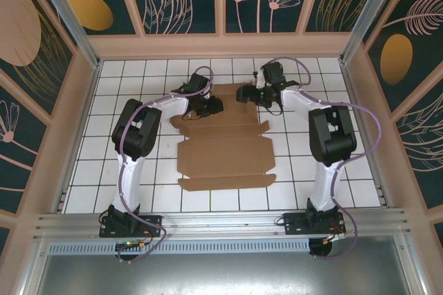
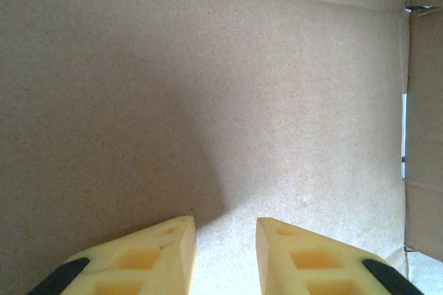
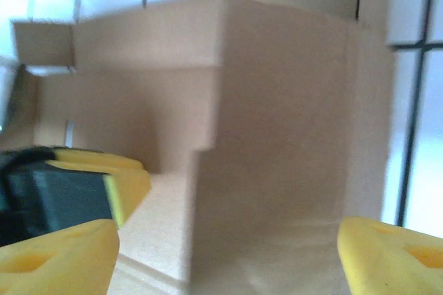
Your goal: Fold the paper box
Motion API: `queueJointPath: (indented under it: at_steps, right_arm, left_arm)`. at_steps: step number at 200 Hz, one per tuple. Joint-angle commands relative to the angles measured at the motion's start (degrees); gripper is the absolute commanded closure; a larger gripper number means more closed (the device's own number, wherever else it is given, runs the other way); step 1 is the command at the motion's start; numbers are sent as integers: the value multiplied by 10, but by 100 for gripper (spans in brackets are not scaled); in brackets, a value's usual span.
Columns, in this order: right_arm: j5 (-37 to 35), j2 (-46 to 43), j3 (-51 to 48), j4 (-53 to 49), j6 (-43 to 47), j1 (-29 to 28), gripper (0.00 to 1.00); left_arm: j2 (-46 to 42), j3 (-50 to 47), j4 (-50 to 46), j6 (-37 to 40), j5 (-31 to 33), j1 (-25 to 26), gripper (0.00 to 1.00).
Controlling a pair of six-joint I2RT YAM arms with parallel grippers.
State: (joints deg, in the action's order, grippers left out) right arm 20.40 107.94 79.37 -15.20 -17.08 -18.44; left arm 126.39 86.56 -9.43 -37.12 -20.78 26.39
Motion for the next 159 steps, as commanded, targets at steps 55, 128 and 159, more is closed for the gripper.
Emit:
queueJointPath:
  at_steps: [55, 128, 159]
  right_arm:
    - [-147, -70, 14, -62, -6, -73, 74]
    - [-266, 65, 68, -102, 10, -159, 100]
    - [-288, 139, 117, -131, 15, -168, 100]
  left_arm:
    - [-45, 4, -37, -9, -23, -10, 63]
    - [-214, -22, -116, 2, 33, -69, 49]
    - [-274, -85, -166, 38, 173, -98, 37]
